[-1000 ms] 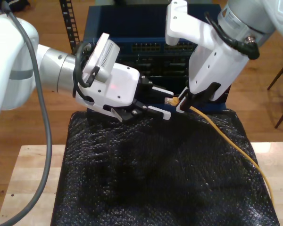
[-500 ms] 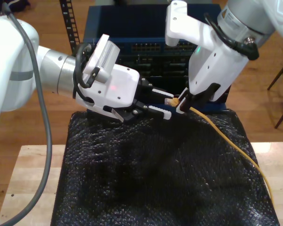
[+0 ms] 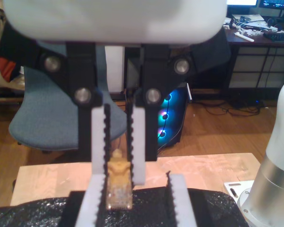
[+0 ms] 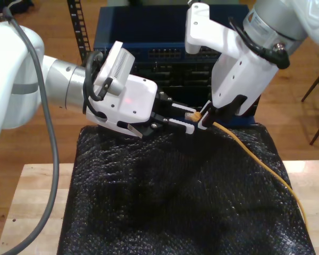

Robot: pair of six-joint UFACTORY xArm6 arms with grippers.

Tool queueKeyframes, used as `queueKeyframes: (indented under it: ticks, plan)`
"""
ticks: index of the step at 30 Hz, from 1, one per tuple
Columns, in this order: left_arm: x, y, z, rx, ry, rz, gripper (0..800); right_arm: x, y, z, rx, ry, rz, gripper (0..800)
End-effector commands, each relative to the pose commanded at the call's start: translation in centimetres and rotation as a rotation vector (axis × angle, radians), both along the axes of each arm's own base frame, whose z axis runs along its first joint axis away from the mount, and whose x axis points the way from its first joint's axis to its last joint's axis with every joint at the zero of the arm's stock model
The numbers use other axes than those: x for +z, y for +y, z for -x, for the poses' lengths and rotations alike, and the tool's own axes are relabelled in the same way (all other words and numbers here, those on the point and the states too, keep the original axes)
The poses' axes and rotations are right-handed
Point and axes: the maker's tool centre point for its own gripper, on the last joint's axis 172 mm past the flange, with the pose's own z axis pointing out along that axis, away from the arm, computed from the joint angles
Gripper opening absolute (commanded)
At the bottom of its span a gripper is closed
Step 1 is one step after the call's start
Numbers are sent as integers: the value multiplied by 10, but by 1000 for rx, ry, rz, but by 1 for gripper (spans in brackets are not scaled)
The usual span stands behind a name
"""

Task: Grab the cable and plug it in

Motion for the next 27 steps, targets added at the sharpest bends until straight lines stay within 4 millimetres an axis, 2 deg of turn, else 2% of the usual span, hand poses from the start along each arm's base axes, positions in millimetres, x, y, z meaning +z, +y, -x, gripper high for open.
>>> queueKeyframes:
  ticks: [8,14,19,20,21,22,23,24,25,27]
  plan:
    - [0,0,0,1,0,-1,225,0,0,0,0,0,0,7]
    - [0,0,0,7,-5,-3,61,0,1,1,0,3,-4,7]
    - [-1,0,2,6,1,-3,5,-1,1,1,0,5,-5,23]
    - [-1,0,2,6,1,-3,5,-1,2,1,0,7,-6,70]
    - [-1,0,2,6,1,-3,3,0,4,2,4,8,-10,166]
    - [-1,0,2,6,1,-3,3,0,7,4,9,12,-18,300]
    - [0,0,2,6,1,-1,3,1,12,7,21,18,-30,356]
    - [0,0,2,6,1,-1,3,1,18,10,30,22,-41,365]
    - [1,0,2,6,0,0,3,3,19,11,37,21,-47,406]
    - [1,0,2,6,1,0,3,4,19,11,48,12,-50,521]
